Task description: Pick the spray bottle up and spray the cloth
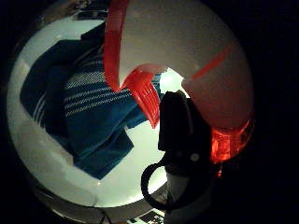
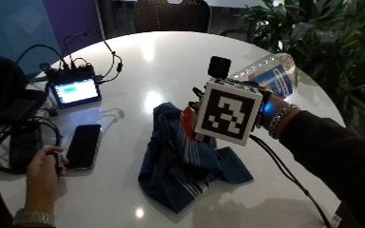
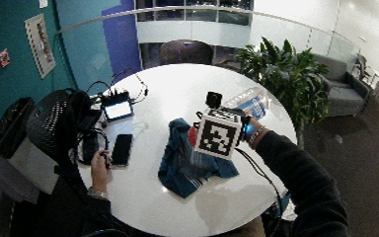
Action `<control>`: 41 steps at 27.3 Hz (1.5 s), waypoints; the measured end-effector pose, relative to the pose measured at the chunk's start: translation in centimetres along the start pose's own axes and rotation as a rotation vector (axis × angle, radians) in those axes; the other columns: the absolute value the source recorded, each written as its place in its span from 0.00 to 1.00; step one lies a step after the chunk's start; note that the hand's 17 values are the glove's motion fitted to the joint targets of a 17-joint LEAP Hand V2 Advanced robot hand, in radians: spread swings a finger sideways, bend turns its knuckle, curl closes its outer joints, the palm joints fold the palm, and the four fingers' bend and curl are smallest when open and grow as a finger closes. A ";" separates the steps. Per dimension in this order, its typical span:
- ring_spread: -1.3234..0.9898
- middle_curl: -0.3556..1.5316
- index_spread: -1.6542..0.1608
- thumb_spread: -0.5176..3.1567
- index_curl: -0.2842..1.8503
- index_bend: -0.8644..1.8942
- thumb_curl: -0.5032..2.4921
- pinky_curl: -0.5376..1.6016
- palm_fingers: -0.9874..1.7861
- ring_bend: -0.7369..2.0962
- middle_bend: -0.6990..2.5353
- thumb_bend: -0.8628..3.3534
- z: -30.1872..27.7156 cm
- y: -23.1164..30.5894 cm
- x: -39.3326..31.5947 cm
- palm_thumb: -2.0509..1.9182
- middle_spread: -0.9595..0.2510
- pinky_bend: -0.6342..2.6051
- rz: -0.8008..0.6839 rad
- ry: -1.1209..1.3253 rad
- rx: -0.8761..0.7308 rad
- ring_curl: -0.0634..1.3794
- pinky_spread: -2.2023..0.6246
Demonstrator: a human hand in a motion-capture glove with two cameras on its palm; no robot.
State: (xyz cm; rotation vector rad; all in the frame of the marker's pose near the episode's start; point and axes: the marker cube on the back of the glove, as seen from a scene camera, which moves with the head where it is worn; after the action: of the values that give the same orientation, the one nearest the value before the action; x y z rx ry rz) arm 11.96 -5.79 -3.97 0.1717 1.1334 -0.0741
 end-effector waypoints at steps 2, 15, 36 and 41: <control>0.48 0.47 0.75 0.51 0.31 0.37 0.28 0.44 0.83 0.54 0.40 0.20 -0.6 -0.4 1.2 0.67 0.61 0.38 0.071 -0.047 0.044 0.37 0.66; 0.47 0.47 0.75 0.51 0.32 0.37 0.28 0.44 0.83 0.54 0.40 0.20 -6.4 -5.4 7.3 0.67 0.61 0.38 0.466 -0.520 0.277 0.36 0.66; 0.50 0.47 0.76 0.51 0.32 0.36 0.28 0.45 0.81 0.53 0.39 0.20 5.0 -10.6 -2.7 0.68 0.63 0.39 1.291 -1.316 0.472 0.37 0.68; 0.50 0.47 0.76 0.52 0.31 0.36 0.28 0.45 0.81 0.53 0.39 0.20 5.0 -10.9 -2.4 0.68 0.63 0.40 1.274 -1.294 0.486 0.37 0.68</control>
State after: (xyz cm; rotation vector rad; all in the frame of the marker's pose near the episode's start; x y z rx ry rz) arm 13.85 -17.45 -0.78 1.0682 -0.4350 0.6052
